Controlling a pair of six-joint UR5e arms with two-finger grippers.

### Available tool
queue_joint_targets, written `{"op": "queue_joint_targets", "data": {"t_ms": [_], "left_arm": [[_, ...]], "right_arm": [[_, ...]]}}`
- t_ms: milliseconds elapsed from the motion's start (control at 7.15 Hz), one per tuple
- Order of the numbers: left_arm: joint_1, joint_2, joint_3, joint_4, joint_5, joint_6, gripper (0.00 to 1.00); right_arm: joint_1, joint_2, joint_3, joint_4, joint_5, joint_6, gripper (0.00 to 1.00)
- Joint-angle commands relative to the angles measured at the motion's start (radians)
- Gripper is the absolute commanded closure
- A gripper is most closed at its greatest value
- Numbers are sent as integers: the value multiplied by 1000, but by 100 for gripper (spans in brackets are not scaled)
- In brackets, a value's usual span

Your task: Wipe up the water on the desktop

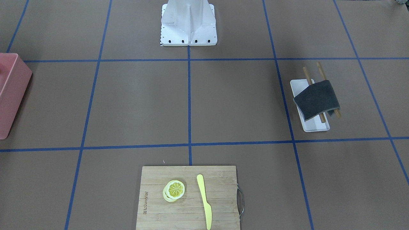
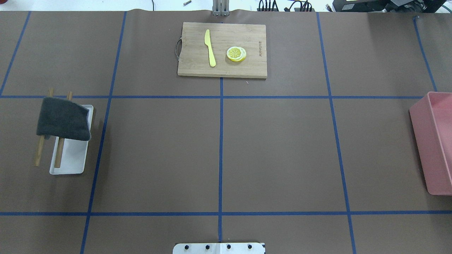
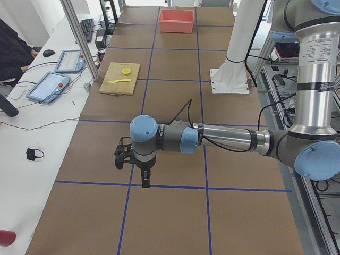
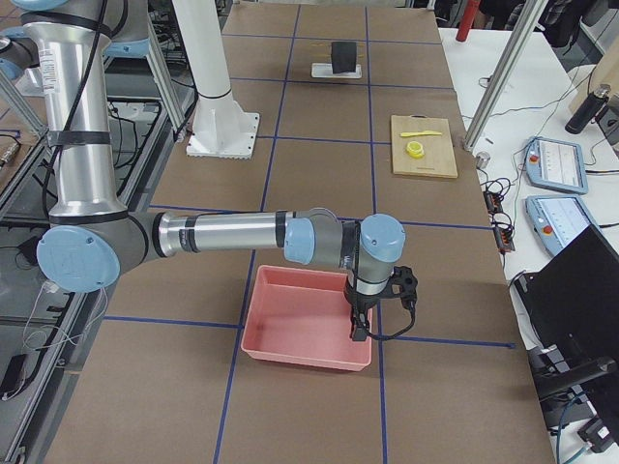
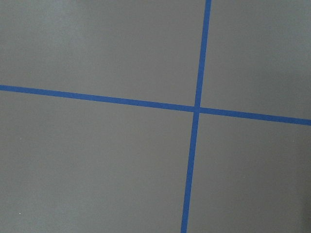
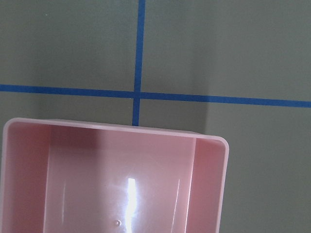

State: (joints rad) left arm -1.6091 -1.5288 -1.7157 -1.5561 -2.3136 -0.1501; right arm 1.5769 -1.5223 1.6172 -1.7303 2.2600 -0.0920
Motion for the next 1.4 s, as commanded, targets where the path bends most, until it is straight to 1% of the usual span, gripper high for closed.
{"op": "queue_joint_targets", "data": {"t_ms": [0,420,839,979,1119,1259], "left_arm": [[0,1,1,1,-3,0,2],[0,4,1,-4,-4,0,2],[0,-2,-13,-4,-9,1,2],[3,-10,-42,-5,-9,3,2],[41,-25,-50,-60,-10,-3,2],[51,-25,-79,-118,-12,-67,2]], "right_arm": [[0,-4,3,0,1,0,0],[0,-4,3,0,1,0,0],[0,-4,29,-9,6,1,0],[0,-6,35,-9,27,0,0],[0,-6,35,-6,47,0,0],[0,-3,35,0,50,0,0]]}}
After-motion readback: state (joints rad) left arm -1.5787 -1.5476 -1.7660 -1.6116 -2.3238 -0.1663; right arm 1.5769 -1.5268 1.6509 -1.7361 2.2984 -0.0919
